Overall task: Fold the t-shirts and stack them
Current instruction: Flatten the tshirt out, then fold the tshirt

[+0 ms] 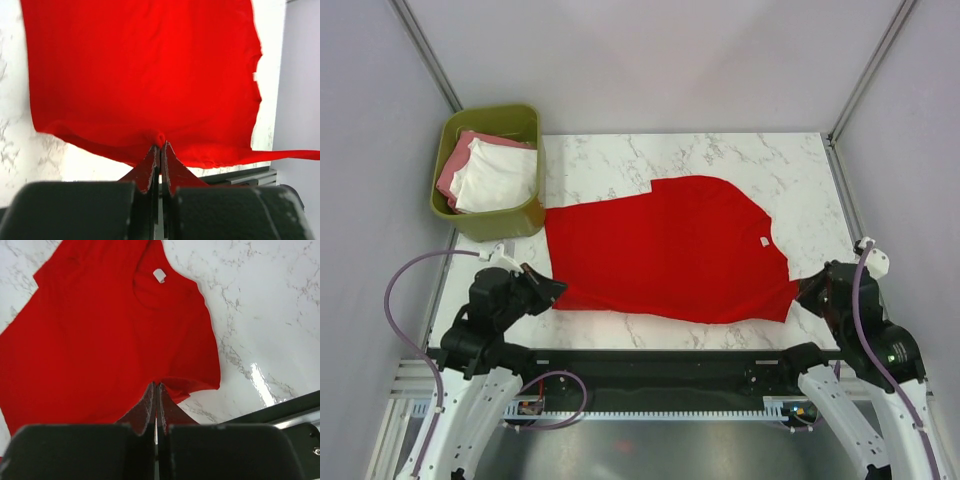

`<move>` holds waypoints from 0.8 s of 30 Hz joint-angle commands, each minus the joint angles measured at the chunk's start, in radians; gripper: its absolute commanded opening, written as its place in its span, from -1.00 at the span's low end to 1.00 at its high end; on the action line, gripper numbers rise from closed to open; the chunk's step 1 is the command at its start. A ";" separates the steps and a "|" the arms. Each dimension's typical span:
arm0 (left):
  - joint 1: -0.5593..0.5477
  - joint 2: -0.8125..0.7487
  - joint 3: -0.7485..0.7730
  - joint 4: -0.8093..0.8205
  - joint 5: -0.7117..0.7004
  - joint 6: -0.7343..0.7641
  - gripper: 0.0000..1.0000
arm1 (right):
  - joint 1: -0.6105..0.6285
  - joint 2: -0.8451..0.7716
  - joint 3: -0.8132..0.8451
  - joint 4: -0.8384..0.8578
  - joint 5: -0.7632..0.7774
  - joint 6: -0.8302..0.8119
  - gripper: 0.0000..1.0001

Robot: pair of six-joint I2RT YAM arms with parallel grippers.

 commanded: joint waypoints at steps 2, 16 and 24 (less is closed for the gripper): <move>-0.001 0.033 0.009 -0.095 -0.009 -0.088 -0.96 | -0.001 0.073 -0.012 -0.038 -0.025 0.017 -1.00; -0.001 0.176 -0.006 -0.116 -0.201 -0.237 -0.96 | -0.002 0.481 0.063 0.213 0.021 -0.116 -1.00; -0.001 0.330 -0.024 -0.035 -0.231 -0.228 -0.96 | -0.002 0.691 0.164 0.322 0.062 -0.188 -1.00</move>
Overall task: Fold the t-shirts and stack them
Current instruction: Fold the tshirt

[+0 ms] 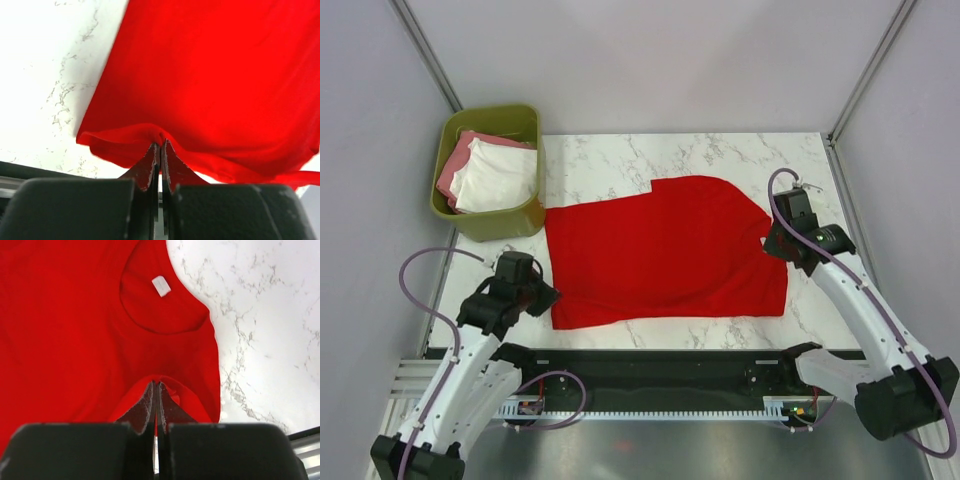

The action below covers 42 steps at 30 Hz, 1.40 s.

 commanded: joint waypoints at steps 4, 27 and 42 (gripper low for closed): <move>0.000 0.085 -0.004 0.084 -0.093 -0.043 -0.96 | -0.001 0.133 0.131 0.108 0.047 -0.071 -1.00; 0.000 0.215 -0.021 0.226 -0.173 -0.027 -0.96 | -0.002 0.398 0.364 0.158 0.059 -0.143 -1.00; 0.001 0.376 0.020 0.351 -0.240 0.022 -0.96 | -0.001 0.565 0.504 0.150 0.053 -0.186 -1.00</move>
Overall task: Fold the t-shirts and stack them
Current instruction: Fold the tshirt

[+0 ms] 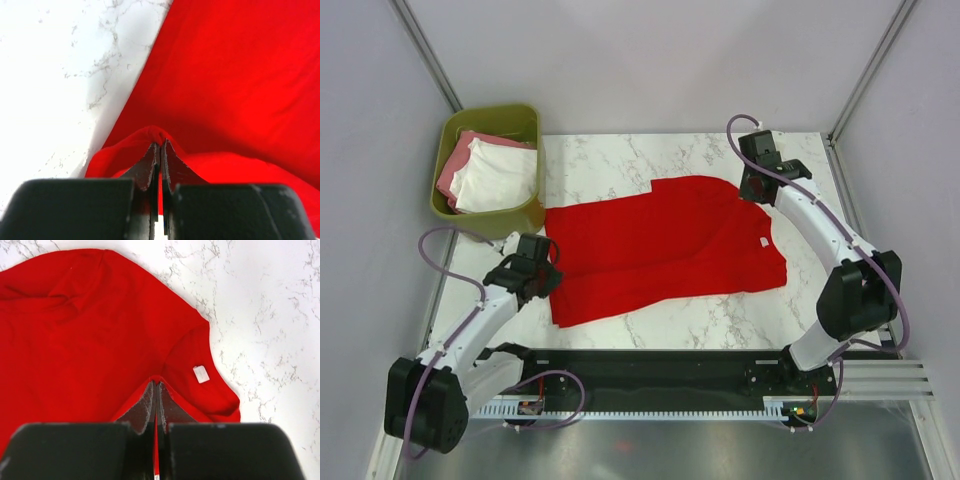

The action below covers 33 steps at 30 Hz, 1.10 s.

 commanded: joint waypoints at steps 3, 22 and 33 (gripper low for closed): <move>0.001 0.079 0.046 0.092 -0.078 0.022 -0.96 | -0.001 0.070 0.113 0.027 -0.008 -0.010 -1.00; 0.009 0.075 0.232 -0.238 0.041 -0.039 0.68 | -0.111 -0.359 -0.404 -0.069 -0.082 0.291 0.27; 0.009 -0.074 0.077 -0.266 0.176 -0.168 0.56 | -0.183 -0.447 -0.680 0.020 -0.145 0.383 0.02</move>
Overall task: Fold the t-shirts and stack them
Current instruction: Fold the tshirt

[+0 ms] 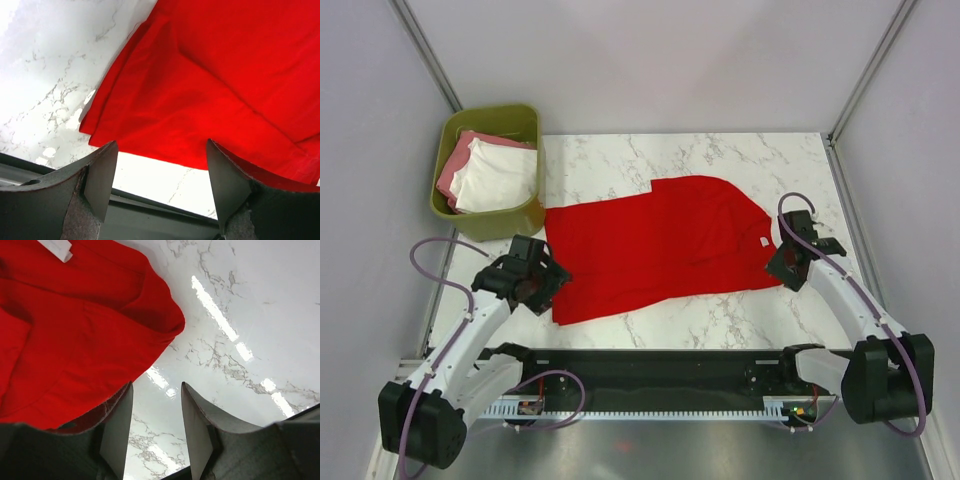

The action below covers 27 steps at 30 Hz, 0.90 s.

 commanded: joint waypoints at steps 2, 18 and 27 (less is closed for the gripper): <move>0.003 0.019 -0.014 -0.014 0.061 -0.047 0.56 | -0.014 0.034 -0.031 0.118 -0.027 0.067 0.03; 0.001 0.051 -0.051 -0.018 0.128 -0.073 0.54 | -0.103 0.267 -0.086 0.330 0.000 0.105 -0.32; -0.078 0.072 -0.083 -0.018 0.122 -0.142 0.44 | -0.199 0.349 0.024 0.353 0.030 0.055 -1.00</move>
